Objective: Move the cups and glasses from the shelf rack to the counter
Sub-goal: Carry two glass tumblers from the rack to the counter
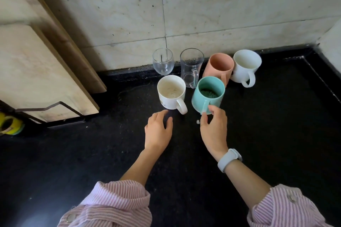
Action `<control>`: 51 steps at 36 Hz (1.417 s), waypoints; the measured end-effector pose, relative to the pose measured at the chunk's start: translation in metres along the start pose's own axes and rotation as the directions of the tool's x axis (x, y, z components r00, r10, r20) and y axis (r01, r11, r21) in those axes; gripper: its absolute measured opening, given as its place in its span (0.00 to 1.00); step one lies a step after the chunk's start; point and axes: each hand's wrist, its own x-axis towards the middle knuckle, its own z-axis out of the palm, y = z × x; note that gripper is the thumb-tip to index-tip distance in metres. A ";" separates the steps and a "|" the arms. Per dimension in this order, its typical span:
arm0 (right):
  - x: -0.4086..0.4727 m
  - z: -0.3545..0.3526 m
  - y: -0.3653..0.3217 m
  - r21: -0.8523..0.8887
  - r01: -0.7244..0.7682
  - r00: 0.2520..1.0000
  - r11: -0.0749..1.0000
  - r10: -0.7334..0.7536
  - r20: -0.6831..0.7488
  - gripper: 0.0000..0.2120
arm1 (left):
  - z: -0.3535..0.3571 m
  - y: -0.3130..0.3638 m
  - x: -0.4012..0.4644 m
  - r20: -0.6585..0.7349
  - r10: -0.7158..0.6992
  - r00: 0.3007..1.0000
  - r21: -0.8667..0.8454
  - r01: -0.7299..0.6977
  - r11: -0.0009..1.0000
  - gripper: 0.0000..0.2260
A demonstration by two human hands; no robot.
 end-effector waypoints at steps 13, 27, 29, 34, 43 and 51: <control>-0.121 0.052 -0.138 0.007 0.654 0.599 0.757 -0.523 0.607 0.18 | -0.183 -0.066 -0.135 -0.356 0.006 0.935 0.356 0.129 0.925 0.17; -0.516 0.032 -0.212 0.519 0.830 -0.226 0.206 -0.726 0.650 0.17 | -0.299 -0.166 -0.591 -0.821 -0.325 0.470 0.166 0.741 0.651 0.16; -0.560 0.027 -0.210 0.560 0.816 -0.296 0.144 -0.728 0.618 0.16 | -0.299 -0.169 -0.645 -0.844 -0.343 0.412 0.134 0.782 0.609 0.15; -0.716 -0.003 -0.200 0.732 0.681 -0.564 -0.003 -0.640 0.522 0.16 | -0.294 -0.168 -0.825 -0.907 -0.397 0.142 -0.052 0.896 0.440 0.16; -0.940 -0.057 -0.180 0.923 0.352 -0.846 -0.155 -0.476 0.242 0.14 | -0.274 -0.162 -1.045 -0.865 -0.382 -0.326 -0.433 0.870 0.238 0.16; -1.107 -0.056 -0.185 0.968 0.194 -0.907 -0.159 -0.404 0.115 0.14 | -0.291 -0.200 -1.166 -0.798 -0.310 -0.516 -0.573 0.810 0.125 0.15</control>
